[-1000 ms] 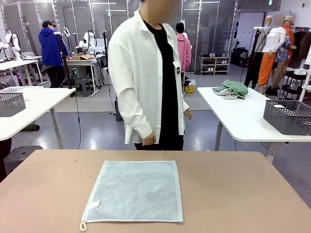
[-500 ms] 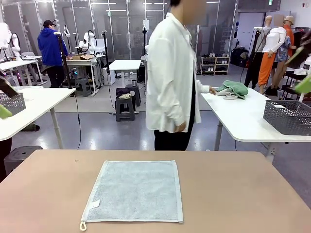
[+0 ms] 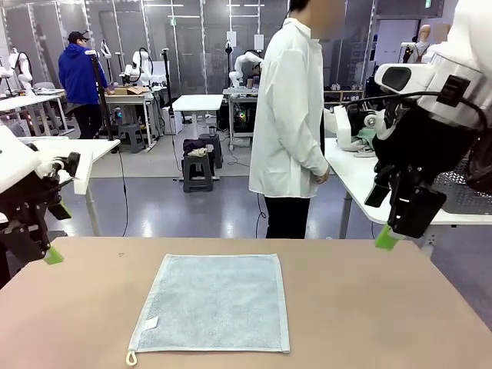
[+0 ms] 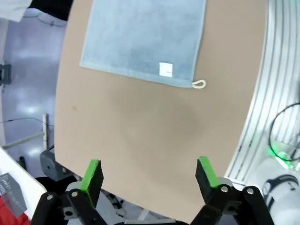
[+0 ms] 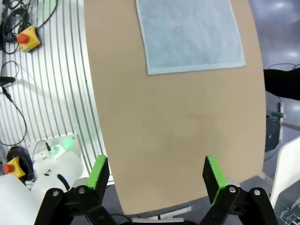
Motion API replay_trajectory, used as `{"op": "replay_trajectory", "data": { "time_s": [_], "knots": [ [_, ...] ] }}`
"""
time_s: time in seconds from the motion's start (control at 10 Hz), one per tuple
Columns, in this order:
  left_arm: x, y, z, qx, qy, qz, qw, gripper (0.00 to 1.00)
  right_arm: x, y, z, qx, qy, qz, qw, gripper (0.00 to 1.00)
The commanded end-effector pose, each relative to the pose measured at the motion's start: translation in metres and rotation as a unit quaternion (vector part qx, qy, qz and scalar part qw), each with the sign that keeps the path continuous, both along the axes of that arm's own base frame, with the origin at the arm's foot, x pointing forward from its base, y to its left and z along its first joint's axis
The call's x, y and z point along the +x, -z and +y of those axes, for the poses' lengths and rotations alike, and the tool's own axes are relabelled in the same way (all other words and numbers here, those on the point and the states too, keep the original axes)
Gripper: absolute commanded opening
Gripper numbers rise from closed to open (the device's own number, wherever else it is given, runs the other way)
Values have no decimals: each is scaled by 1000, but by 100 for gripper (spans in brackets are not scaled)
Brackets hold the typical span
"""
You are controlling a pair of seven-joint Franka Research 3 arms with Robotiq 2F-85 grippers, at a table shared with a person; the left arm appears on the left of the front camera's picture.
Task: Fold the towels and place them in the basket.
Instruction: When a person lays out a Towel with hook on the table, fold it in half twice.
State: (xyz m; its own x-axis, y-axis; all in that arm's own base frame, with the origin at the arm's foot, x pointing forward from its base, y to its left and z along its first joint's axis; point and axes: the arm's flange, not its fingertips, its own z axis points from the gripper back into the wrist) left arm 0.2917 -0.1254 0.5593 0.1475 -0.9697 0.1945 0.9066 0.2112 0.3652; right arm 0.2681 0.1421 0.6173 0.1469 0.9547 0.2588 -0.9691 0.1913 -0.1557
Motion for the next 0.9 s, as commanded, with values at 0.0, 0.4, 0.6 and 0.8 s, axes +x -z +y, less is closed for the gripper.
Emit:
{"op": "replay_trajectory", "data": {
  "time_s": [0.0,0.4,0.6,0.8],
  "knots": [
    [1,-7,-1,2,13,14,1000,100,-2,-12,-5,21,18,-17,999,100],
    [1,-7,-1,2,13,14,1000,100,0,0,0,0,0,0,1000,100],
    [0,-4,0,-7,23,8,1000,100,0,-2,1,2,-5,-3,1000,100],
    [10,19,-49,17,44,22,999,100,10,34,41,-10,-1,-16,1000,100]
  ]
}}
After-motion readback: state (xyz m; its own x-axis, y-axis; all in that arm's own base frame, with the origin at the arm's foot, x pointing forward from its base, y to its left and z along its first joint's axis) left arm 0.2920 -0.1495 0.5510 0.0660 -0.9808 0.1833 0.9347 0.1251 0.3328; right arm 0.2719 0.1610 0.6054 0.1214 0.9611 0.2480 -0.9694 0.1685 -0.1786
